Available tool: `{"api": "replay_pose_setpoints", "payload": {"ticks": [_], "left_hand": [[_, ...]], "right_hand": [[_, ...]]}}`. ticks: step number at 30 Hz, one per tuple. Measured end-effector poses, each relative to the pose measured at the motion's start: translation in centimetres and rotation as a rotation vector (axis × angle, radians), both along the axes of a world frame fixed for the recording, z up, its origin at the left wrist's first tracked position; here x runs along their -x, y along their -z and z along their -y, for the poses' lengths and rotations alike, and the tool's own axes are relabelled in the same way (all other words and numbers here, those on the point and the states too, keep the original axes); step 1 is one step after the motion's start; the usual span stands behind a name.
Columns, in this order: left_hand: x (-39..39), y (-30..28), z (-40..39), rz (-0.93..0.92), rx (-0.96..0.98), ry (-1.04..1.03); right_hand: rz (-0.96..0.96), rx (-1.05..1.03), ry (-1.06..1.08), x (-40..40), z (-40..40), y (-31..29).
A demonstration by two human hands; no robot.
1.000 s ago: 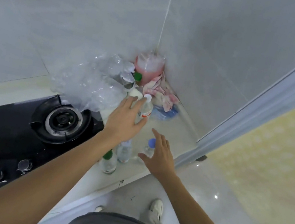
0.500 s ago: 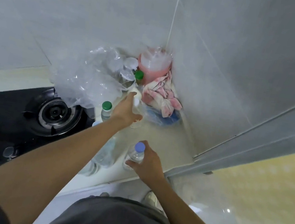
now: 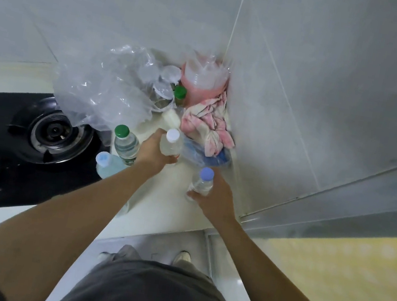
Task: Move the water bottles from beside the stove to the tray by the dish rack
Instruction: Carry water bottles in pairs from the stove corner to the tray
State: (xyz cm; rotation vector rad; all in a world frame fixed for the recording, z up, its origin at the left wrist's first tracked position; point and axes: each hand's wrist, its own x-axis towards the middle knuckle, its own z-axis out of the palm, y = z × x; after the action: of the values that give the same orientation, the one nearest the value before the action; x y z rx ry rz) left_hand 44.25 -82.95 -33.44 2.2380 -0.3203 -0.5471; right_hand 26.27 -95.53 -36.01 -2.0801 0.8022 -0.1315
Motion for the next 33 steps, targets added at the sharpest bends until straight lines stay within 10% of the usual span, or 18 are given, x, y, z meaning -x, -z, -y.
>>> {"api": "replay_pose_setpoints", "payload": {"ticks": [14, 33], "left_hand": [[4.8, -0.3, -3.7, 0.006, 0.197, -0.161], [12.4, -20.0, -19.0, -0.053, 0.803, -0.401]], "right_hand": [[0.150, -0.296, 0.034, -0.9, 2.5, 0.1], [0.466, -0.649, -0.306, -3.4, -11.7, -20.7]]}}
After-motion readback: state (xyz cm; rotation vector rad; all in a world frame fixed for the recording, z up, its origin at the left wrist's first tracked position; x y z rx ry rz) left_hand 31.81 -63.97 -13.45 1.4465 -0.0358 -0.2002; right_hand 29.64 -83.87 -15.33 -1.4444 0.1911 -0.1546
